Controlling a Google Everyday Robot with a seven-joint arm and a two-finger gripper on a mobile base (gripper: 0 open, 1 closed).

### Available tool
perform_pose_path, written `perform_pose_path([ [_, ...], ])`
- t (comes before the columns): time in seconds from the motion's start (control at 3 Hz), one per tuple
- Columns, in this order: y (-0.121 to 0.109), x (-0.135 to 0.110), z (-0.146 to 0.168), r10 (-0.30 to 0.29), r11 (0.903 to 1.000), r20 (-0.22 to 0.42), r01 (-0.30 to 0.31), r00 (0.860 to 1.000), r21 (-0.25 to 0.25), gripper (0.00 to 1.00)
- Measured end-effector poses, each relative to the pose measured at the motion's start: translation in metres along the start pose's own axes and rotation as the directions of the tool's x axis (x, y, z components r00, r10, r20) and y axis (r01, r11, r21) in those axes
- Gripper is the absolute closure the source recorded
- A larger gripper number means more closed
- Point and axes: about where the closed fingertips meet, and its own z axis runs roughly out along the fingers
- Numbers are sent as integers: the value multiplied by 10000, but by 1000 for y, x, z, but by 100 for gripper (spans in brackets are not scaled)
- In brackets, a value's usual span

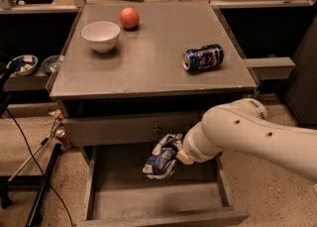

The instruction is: Place blue chip bag into middle drawer

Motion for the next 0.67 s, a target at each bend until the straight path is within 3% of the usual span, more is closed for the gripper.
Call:
perform_pose_path([
  [0.67, 6, 19, 35, 456, 9987, -101, -458, 9989, -226, 100],
])
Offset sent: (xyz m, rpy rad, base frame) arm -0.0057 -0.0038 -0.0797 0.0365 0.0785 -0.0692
